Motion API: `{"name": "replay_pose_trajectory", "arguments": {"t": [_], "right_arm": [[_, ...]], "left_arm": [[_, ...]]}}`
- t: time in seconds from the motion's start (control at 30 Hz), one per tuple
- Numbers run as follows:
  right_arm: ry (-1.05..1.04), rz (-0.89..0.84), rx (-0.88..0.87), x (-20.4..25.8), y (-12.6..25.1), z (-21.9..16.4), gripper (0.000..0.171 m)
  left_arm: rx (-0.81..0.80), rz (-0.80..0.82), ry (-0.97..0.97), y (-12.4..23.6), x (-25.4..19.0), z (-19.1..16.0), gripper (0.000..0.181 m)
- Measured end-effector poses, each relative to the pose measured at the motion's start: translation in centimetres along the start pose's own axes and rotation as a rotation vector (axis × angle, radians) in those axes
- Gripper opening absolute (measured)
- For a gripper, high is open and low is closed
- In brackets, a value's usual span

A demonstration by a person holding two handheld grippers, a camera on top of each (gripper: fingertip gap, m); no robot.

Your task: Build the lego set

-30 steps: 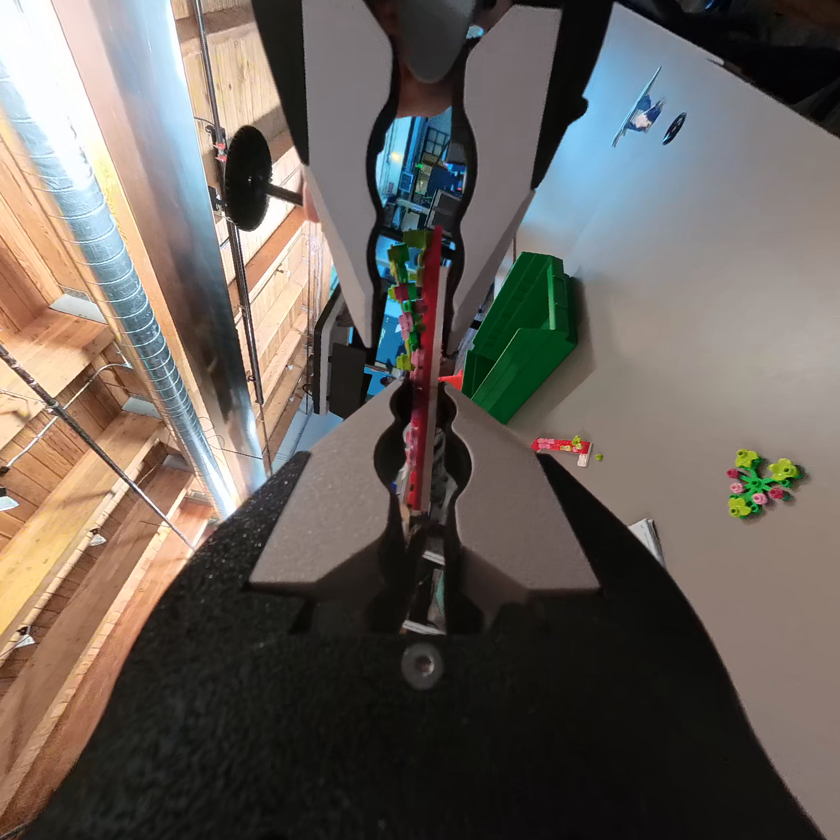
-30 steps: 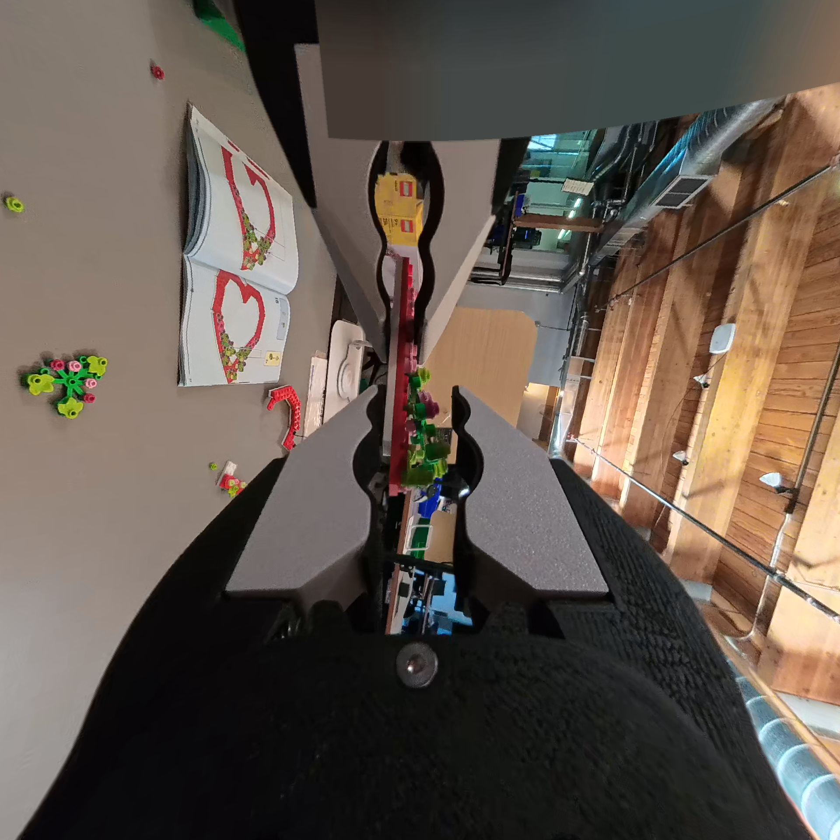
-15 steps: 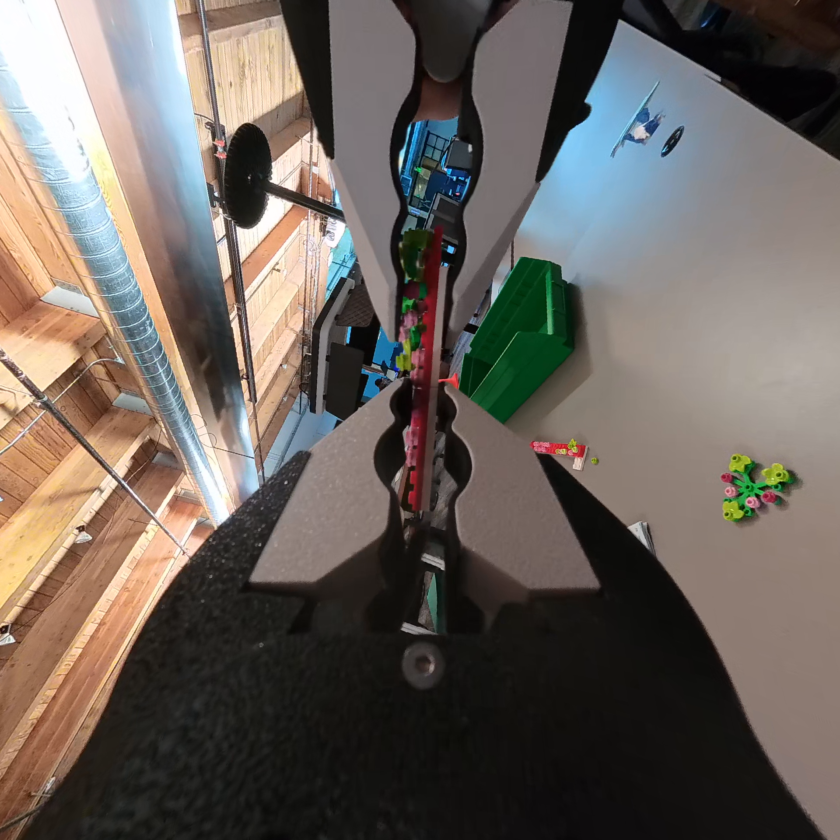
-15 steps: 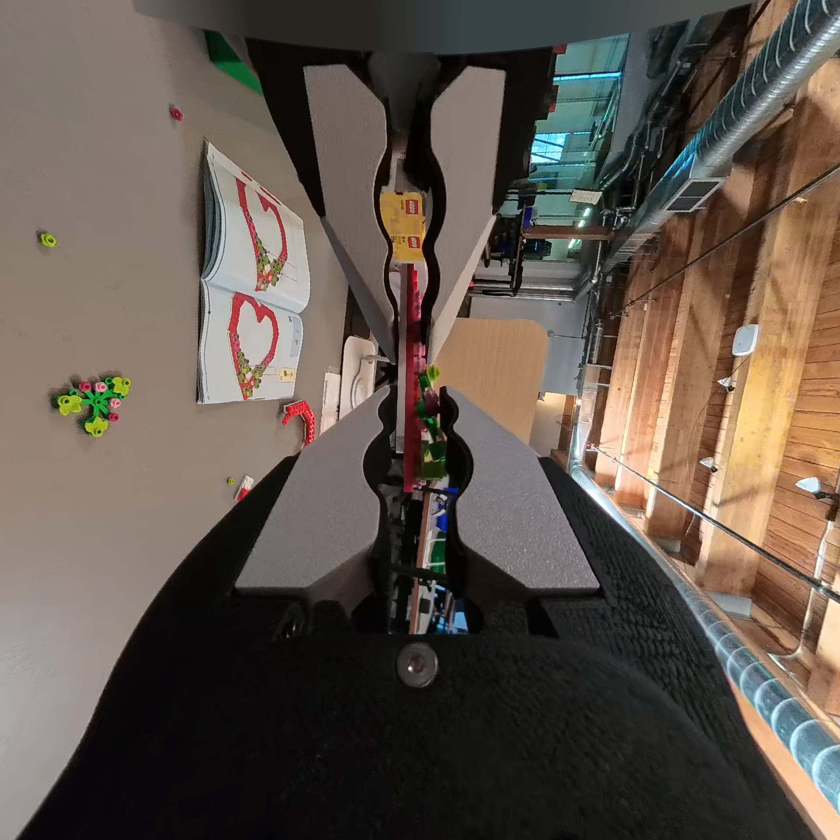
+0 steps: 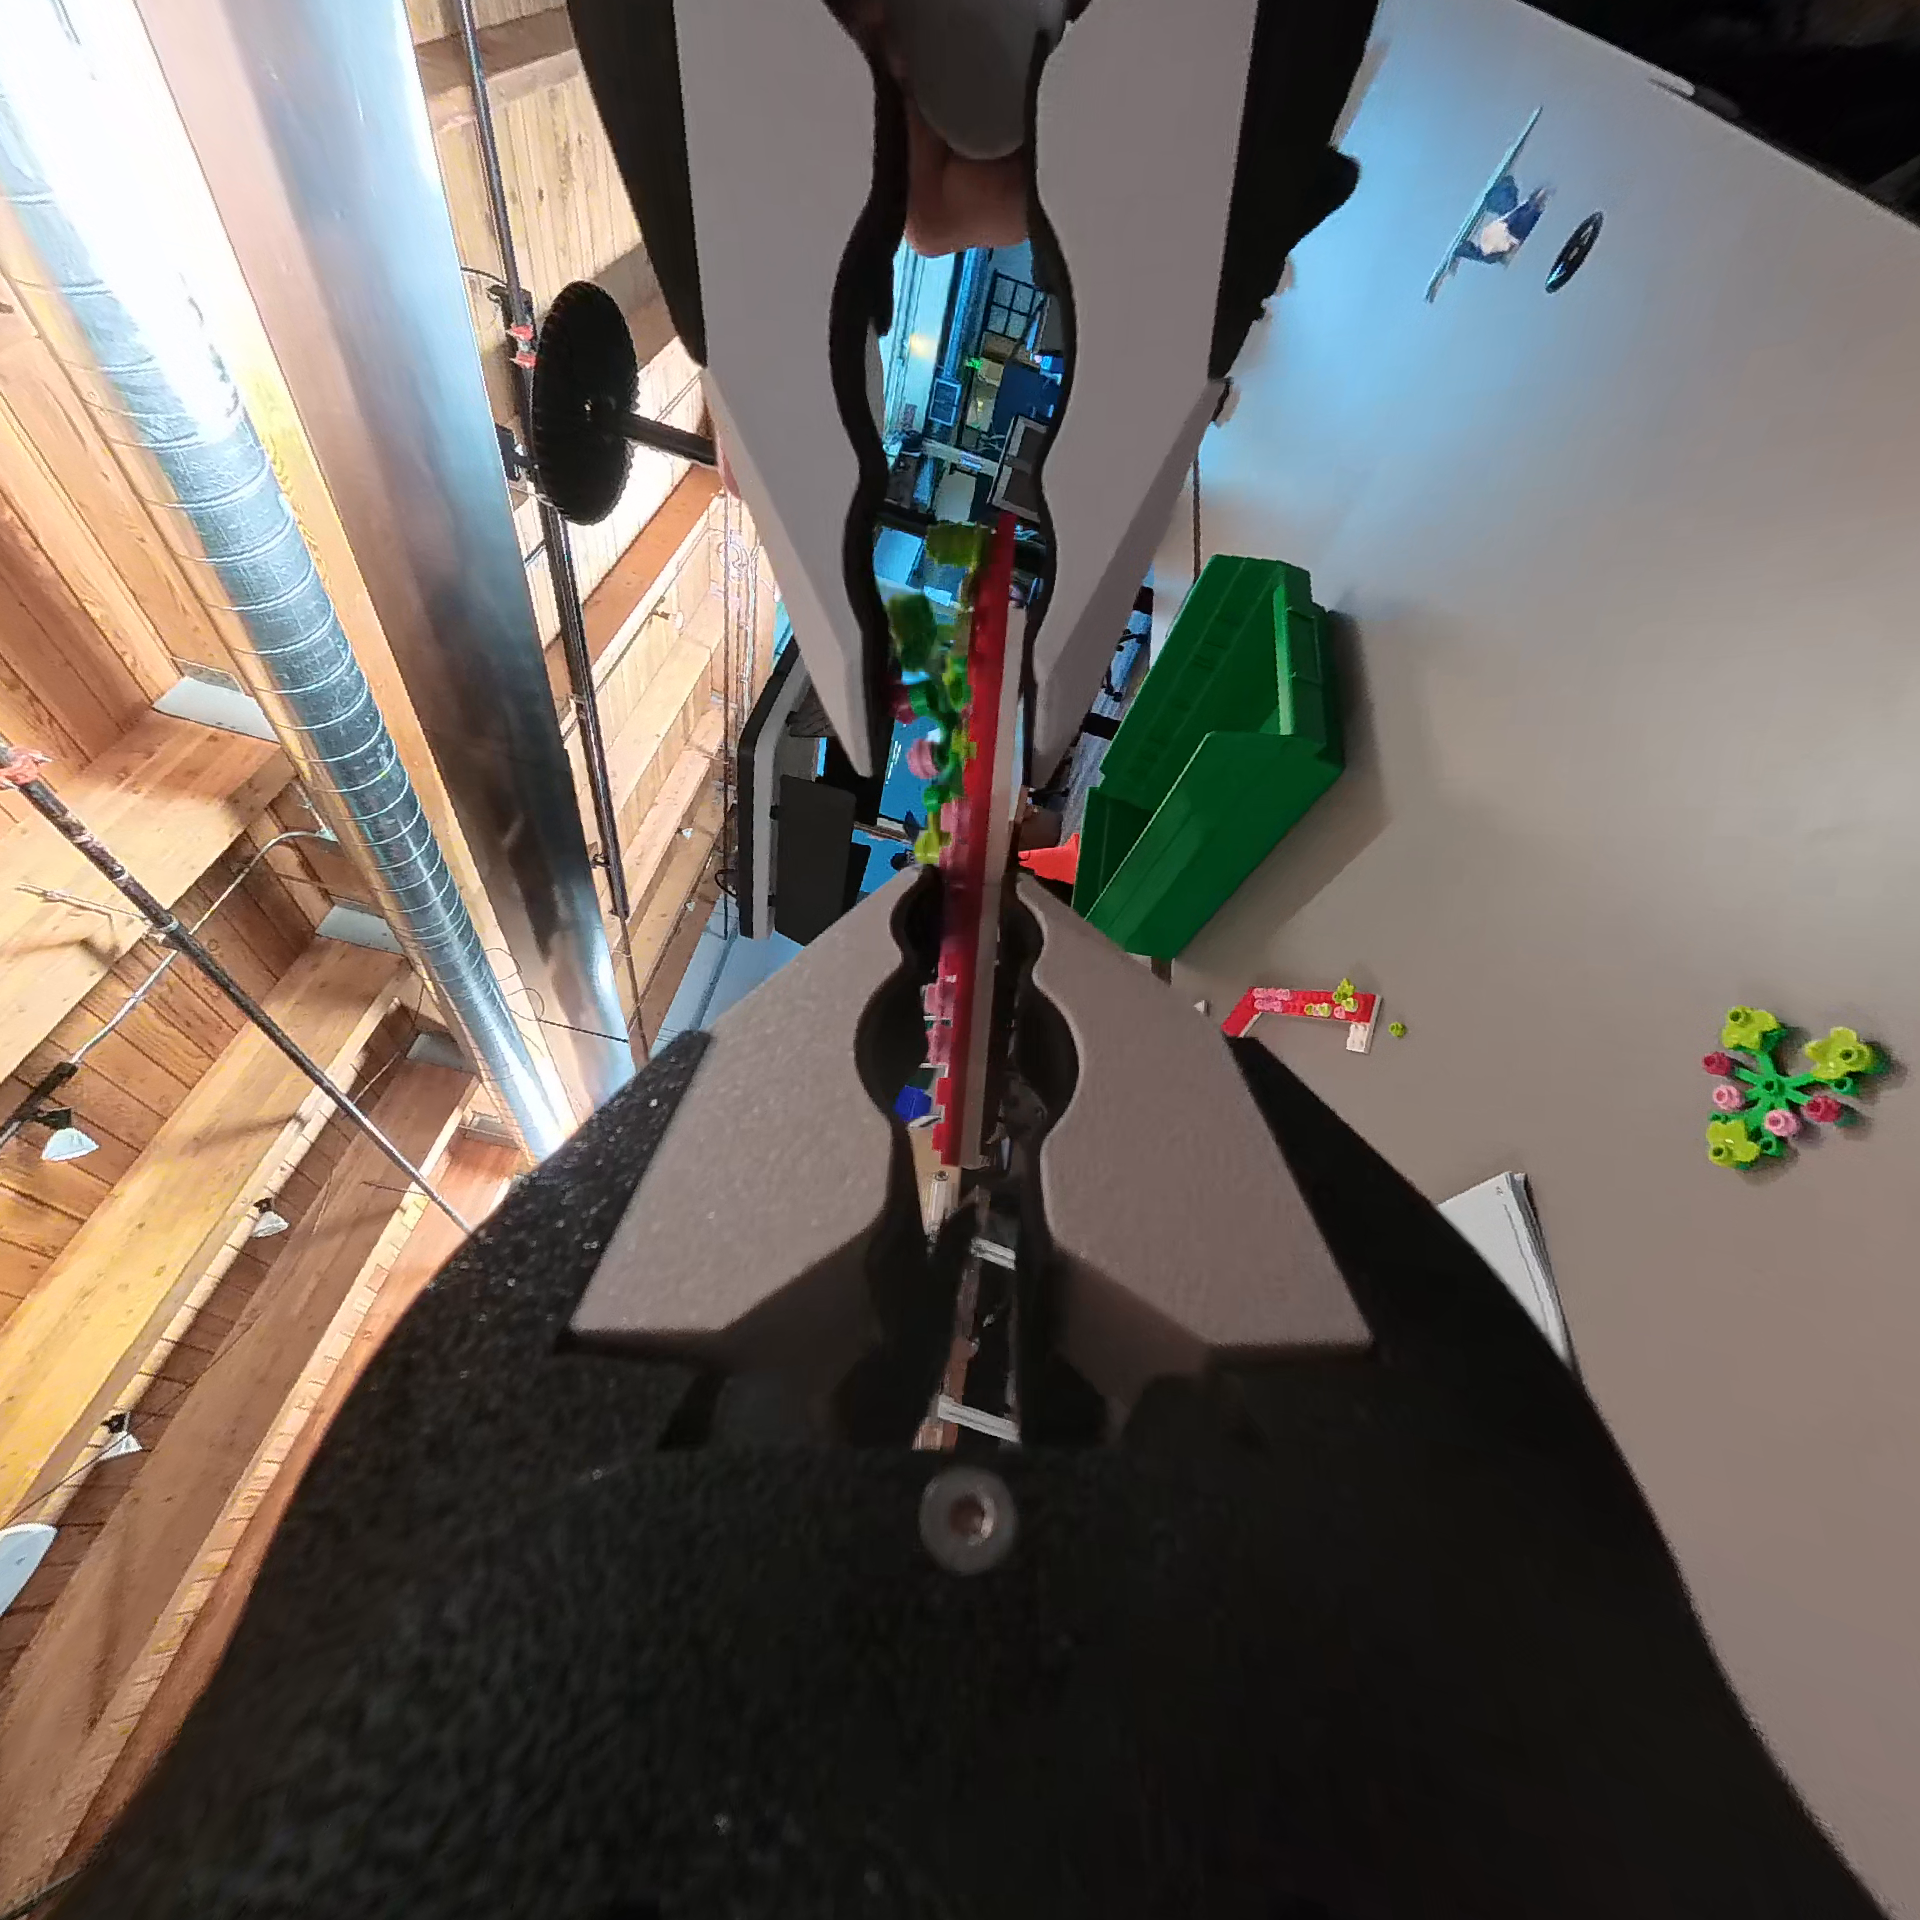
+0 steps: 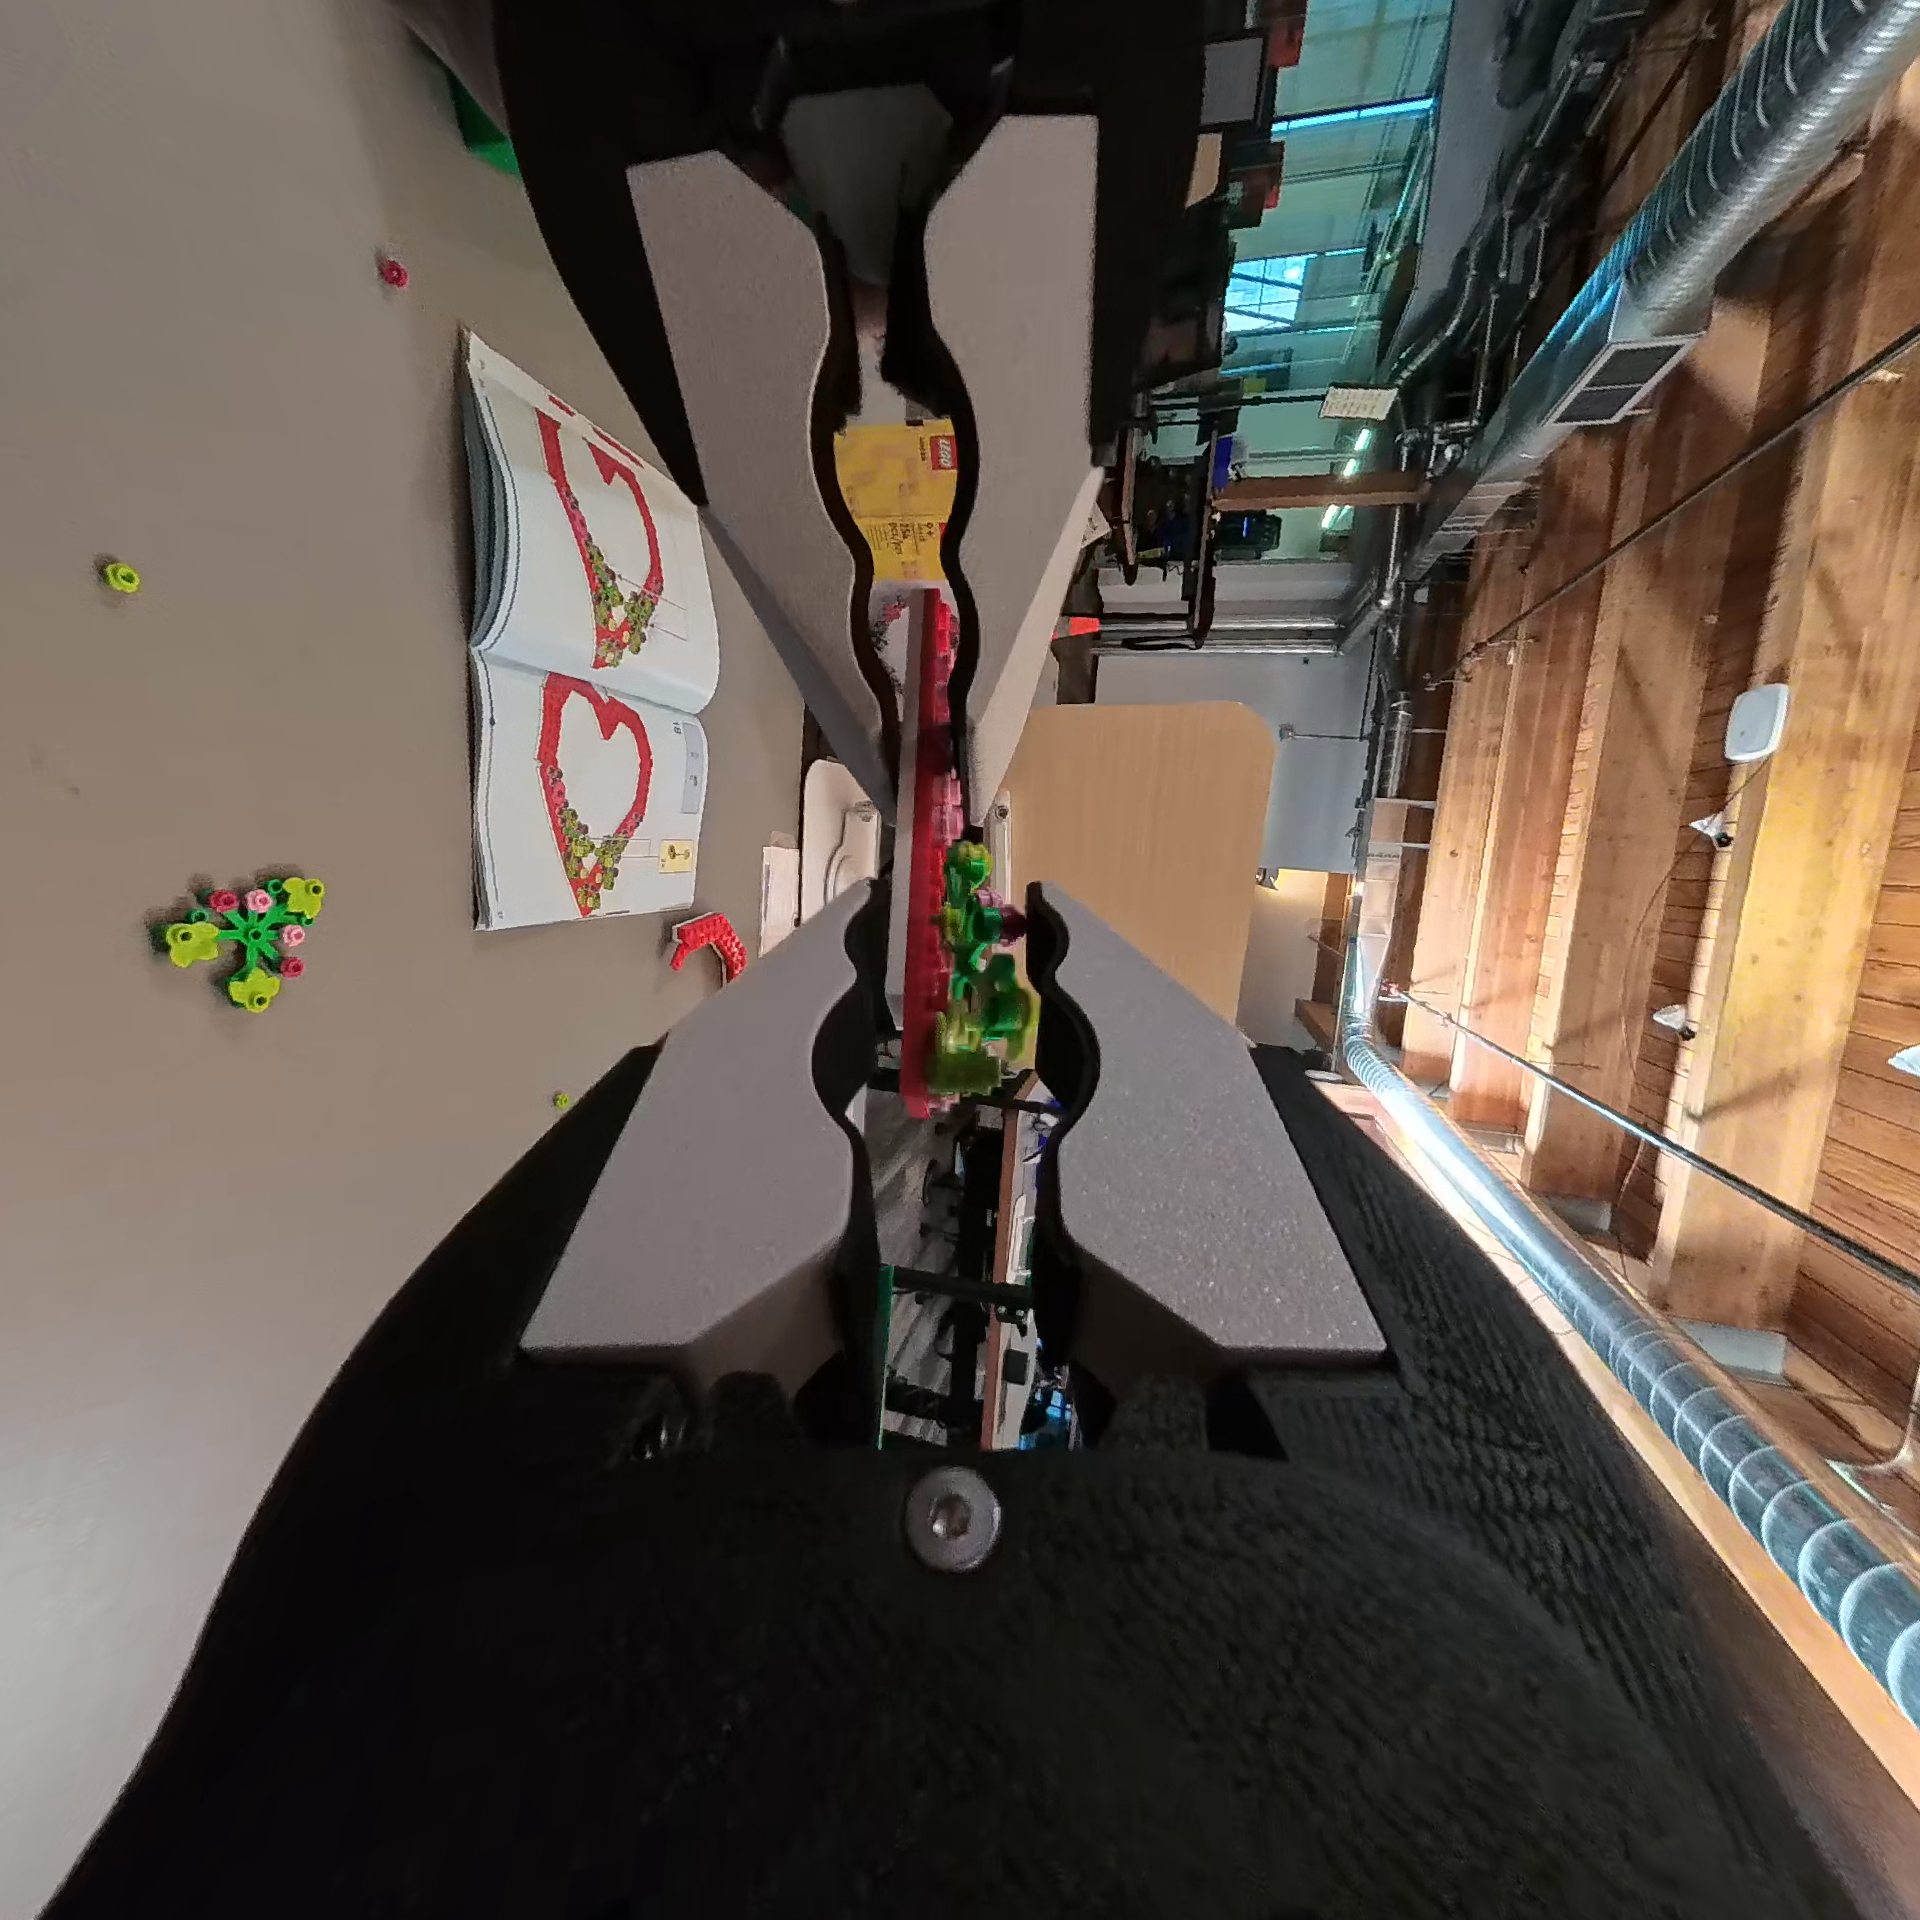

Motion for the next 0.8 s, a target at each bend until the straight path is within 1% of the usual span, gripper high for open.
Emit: {"name": "replay_pose_trajectory", "arguments": {"t": [0.23,0.43,0.57,0.8], "right_arm": [[0.0,0.014,0.012,0.2,0.0,-0.2,0.017],[-0.04,-0.024,-0.012,0.0,0.4,-0.8,0.026],[-0.106,-0.083,-0.037,0.1,1.0,-1.6,0.031],[-0.252,-0.093,-0.079,1.5,1.8,-2.9,0.041]], "left_arm": [[0.013,0.005,-0.016,-0.1,0.0,-0.1,0.007],[0.055,-0.005,-0.022,-0.9,-0.7,-1.6,0.007],[0.084,0.016,-0.044,-1.4,-1.1,-2.7,0.007],[0.079,0.011,-0.057,-1.9,-1.7,-3.2,0.007]]}}
Point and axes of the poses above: each gripper's, where its closed fingertips meet, y back along the fingers, z out of its top, x = y × z across the jaws, the point moved 8 cm from there along y, back along the fingers, and after that the axes turned 10 degrees about -y, right-handed, at the moved point
